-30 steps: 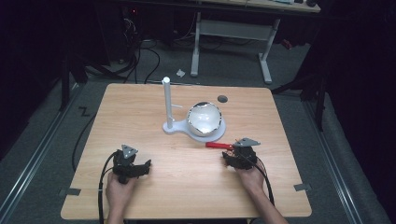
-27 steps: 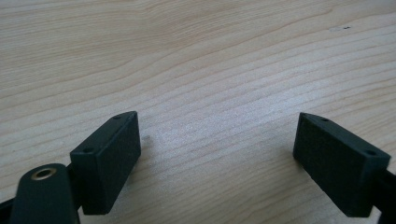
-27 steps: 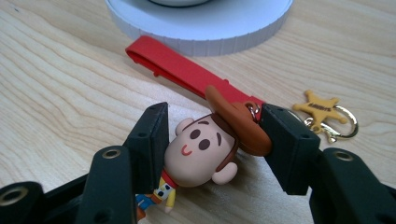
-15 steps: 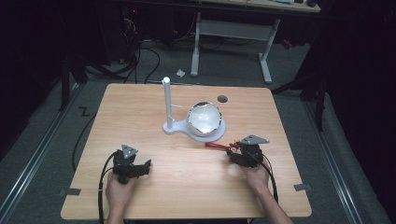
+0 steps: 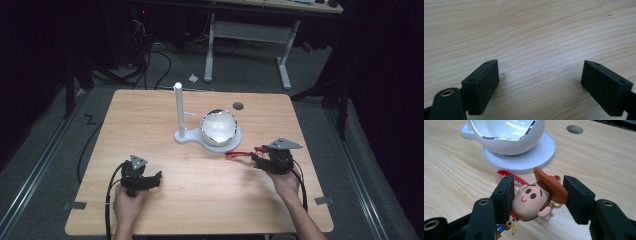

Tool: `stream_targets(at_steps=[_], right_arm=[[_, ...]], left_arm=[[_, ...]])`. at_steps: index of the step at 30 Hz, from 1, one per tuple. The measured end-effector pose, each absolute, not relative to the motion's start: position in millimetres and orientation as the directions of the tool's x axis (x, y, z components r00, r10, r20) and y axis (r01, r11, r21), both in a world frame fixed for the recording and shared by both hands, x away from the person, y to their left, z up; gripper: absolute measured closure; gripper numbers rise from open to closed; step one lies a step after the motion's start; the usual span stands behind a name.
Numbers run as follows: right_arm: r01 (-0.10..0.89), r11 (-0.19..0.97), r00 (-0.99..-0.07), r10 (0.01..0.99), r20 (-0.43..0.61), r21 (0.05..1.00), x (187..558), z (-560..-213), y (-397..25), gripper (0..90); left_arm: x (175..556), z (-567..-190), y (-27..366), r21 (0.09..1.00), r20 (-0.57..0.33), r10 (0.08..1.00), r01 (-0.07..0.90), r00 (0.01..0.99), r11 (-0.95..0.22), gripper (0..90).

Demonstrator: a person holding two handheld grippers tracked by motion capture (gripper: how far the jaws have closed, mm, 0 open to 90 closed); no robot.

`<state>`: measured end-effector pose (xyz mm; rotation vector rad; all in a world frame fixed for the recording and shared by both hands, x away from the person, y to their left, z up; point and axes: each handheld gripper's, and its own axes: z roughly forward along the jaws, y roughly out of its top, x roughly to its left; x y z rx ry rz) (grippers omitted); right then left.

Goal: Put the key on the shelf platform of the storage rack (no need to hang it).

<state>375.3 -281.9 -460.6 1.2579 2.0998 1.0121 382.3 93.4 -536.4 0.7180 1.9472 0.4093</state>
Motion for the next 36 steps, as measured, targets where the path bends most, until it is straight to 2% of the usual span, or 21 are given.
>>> stream_targets(at_steps=[17, 36], right_arm=[[0.454, 0.359, -0.502, 0.859, -0.099, 0.815, 375.5, -413.2, -285.3, 44.9], [0.428, 0.366, -0.563, 0.823, -0.073, 0.826, 384.7, -377.3, -281.3, 45.0]], left_arm=[[382.3, -536.4, 93.5, 0.561, -0.688, 0.640, 0.309, -0.343, 0.768, 15.2], [382.2, -536.6, 93.7, 0.564, -0.686, 0.644, 0.312, -0.340, 0.765, 15.3]])
